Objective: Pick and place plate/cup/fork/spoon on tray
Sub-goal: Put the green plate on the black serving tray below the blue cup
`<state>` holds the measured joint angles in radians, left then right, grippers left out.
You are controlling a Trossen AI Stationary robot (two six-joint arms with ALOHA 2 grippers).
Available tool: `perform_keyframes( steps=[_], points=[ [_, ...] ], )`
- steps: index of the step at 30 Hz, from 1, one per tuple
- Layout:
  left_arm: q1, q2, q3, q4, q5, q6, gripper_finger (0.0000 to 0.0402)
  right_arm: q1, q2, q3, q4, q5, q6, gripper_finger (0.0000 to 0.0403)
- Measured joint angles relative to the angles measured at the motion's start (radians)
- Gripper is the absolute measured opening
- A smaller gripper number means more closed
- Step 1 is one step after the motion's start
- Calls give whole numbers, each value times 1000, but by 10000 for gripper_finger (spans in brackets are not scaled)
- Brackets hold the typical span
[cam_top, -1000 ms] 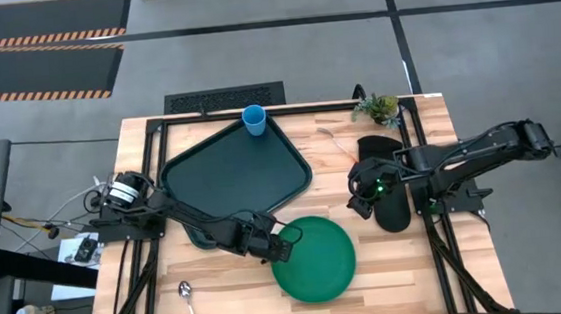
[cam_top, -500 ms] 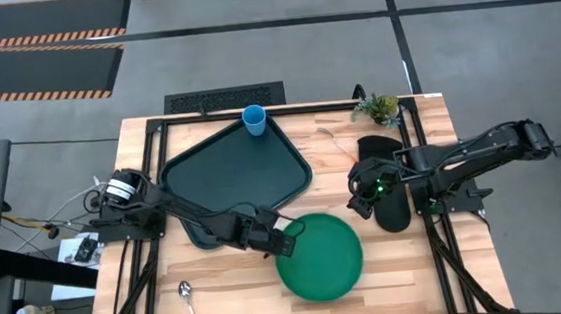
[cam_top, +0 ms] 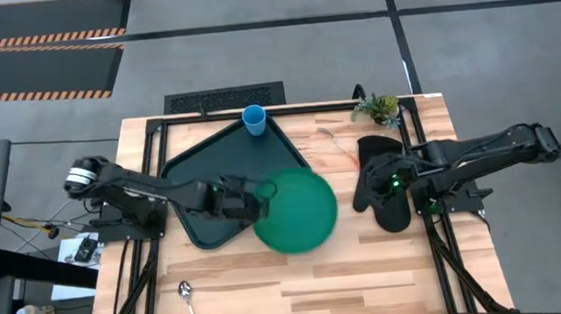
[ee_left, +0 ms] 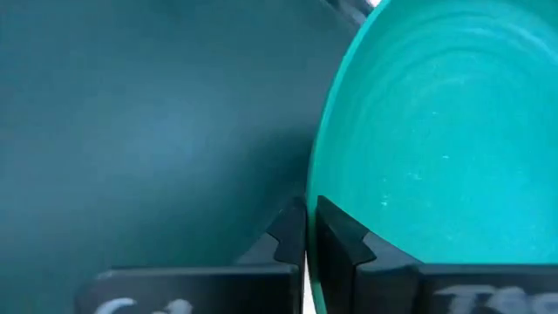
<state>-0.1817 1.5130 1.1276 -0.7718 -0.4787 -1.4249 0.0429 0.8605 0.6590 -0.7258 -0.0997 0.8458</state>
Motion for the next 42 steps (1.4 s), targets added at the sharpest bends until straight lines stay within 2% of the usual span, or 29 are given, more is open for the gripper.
perform_keyframes(
  steps=[5, 12, 17, 26, 32, 42],
  points=[
    [132, -23, -55, 5, -14, 11, 0, 0, -58, 0, -4, 63, 3, 115],
    [308, -23, -182, 148, 80, 43, 0, 0, -69, -1, -29, 96, -4, 115],
    [388, -23, -203, 168, 109, 84, 0, 0, -62, -1, -26, 102, -8, 115],
    [441, -23, -205, 158, 131, 135, 0, 0, -62, -1, -25, 108, -17, 115],
    [471, -23, -268, 228, 176, 134, 0, 0, -62, -1, -25, 109, -23, 115],
    [471, -23, -299, 266, 155, 122, 0, 0, -62, -1, -24, 110, -33, 115]
  ],
)
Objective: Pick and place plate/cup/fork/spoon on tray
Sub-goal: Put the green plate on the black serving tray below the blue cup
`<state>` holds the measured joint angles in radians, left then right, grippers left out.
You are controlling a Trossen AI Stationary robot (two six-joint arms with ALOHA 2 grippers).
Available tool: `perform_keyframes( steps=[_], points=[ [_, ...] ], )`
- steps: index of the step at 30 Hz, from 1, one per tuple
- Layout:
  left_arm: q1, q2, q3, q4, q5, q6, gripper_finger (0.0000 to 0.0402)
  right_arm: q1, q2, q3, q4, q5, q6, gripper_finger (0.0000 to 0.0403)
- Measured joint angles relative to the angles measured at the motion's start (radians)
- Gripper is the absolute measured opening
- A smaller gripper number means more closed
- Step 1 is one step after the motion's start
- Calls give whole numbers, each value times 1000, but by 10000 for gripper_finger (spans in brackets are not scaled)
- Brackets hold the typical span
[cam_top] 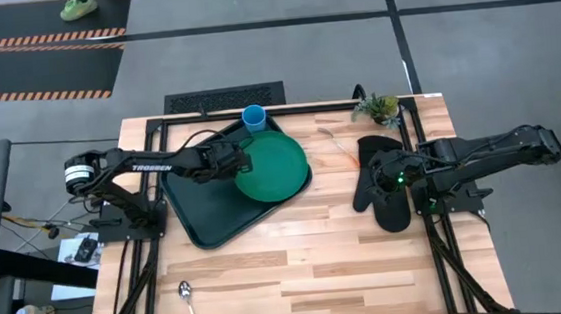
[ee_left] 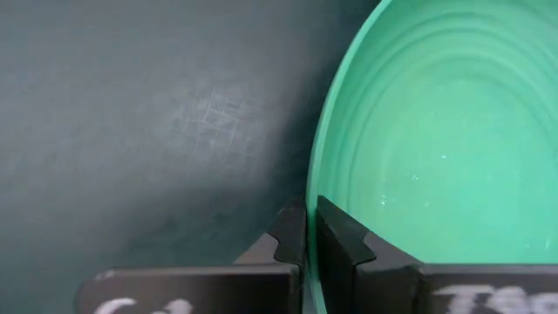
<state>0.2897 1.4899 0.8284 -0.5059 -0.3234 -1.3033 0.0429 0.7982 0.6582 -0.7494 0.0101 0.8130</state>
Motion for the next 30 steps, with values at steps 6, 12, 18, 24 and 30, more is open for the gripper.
perform_keyframes(
  steps=[6, 12, 18, 24, 30],
  points=[
    [0, 0, 0, 8, -4, -3, 18, 0, 0, 0, 1, 0, -26, 115],
    [0, 0, 0, 4, -6, -2, 74, -1, 8, 0, 1, 16, -34, 123],
    [0, 0, 0, 3, -1, 14, 116, -35, 29, 1, 3, 44, -65, 158],
    [0, 0, 0, -4, 9, 35, 168, -132, 103, 1, 144, 94, -191, 206],
    [0, 0, 0, -3, 32, 35, 232, -336, 260, 2, 266, 101, -349, 218]
  ],
)
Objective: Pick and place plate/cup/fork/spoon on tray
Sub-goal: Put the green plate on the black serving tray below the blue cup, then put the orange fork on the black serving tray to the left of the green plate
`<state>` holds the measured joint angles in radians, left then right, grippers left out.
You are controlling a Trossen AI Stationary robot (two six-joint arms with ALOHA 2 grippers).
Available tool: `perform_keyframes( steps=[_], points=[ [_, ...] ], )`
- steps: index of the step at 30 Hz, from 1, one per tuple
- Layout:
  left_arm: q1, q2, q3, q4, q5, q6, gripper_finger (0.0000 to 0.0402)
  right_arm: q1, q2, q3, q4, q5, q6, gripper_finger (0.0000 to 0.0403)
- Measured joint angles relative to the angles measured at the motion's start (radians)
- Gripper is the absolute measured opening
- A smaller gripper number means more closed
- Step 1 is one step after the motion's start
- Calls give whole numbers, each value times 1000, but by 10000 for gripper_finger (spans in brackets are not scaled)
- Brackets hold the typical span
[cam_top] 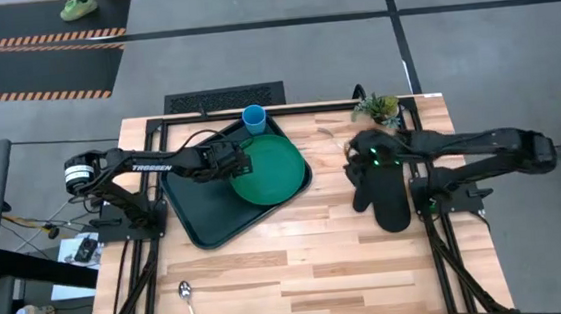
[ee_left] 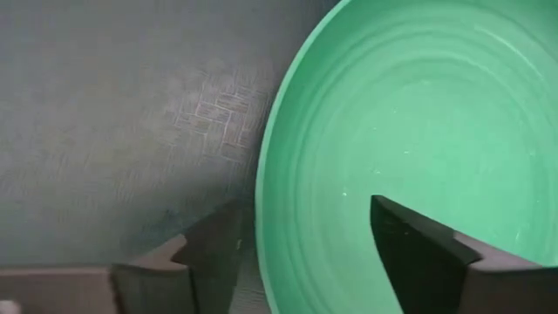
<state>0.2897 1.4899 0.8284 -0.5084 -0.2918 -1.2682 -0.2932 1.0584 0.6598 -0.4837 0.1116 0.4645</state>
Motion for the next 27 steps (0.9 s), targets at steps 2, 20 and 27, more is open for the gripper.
perform_keyframes(
  steps=[2, 20, 27],
  points=[
    [0, 0, 0, 0, 1, 0, 251, -85, 66, 0, 34, 0, -55, 215],
    [-1, -125, 0, 12, 25, 9, 284, -405, 478, 6, 182, -83, -318, 206],
    [-1, -186, 0, 11, 2, 14, 284, -410, 400, 87, 144, -87, -370, 203]
  ],
)
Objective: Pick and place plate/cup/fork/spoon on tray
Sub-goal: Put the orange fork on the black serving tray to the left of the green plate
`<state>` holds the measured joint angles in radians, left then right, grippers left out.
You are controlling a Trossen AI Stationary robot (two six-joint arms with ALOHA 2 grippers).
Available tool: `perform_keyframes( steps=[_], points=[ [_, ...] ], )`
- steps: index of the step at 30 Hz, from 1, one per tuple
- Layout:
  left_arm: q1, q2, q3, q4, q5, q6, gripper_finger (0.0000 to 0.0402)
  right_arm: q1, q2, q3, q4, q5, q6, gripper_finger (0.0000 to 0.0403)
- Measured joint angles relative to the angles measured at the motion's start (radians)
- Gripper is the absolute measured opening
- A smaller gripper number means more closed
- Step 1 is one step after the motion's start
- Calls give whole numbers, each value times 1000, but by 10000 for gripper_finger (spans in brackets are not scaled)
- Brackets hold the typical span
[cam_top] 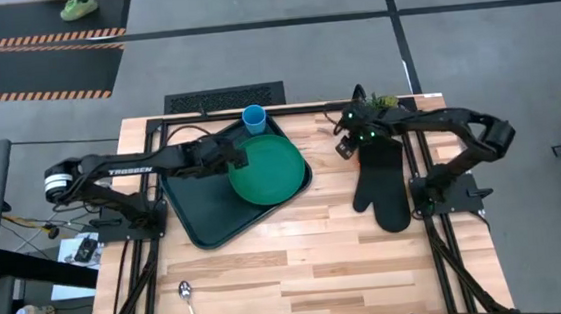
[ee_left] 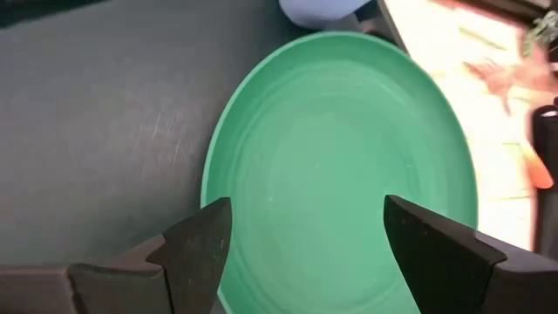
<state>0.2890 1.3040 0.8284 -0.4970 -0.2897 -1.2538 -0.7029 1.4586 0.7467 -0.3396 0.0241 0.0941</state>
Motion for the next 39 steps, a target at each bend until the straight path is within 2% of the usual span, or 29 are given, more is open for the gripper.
perform_keyframes(
  steps=[6, 15, 20, 23, 28, 32, 35, 39],
  points=[
    [0, -15, 0, 0, -12, 5, 284, 17, -27, 27, -6, 1, -17, 202],
    [-3, -15, 0, -4, -10, 13, 284, 45, 133, 26, -20, -2, -35, 202],
    [-3, -15, 0, -5, -10, 13, 284, 51, 177, 30, -19, -2, -35, 195],
    [-3, -15, 0, -5, -9, 13, 284, 52, 165, 28, -21, -1, -30, 153],
    [-3, -15, 0, -5, -9, 4, 283, 38, 111, 25, -39, 8, 0, 22],
    [-3, -15, 0, 0, 4, 4, 283, 15, 94, 25, -72, -21, 29, 14],
    [-10, -15, 0, 67, 28, 37, 283, 5, 38, 24, -63, -131, 59, 7],
    [-32, -15, 0, 247, 53, 122, 283, 21, -78, 24, 17, -286, 174, 5]
  ],
)
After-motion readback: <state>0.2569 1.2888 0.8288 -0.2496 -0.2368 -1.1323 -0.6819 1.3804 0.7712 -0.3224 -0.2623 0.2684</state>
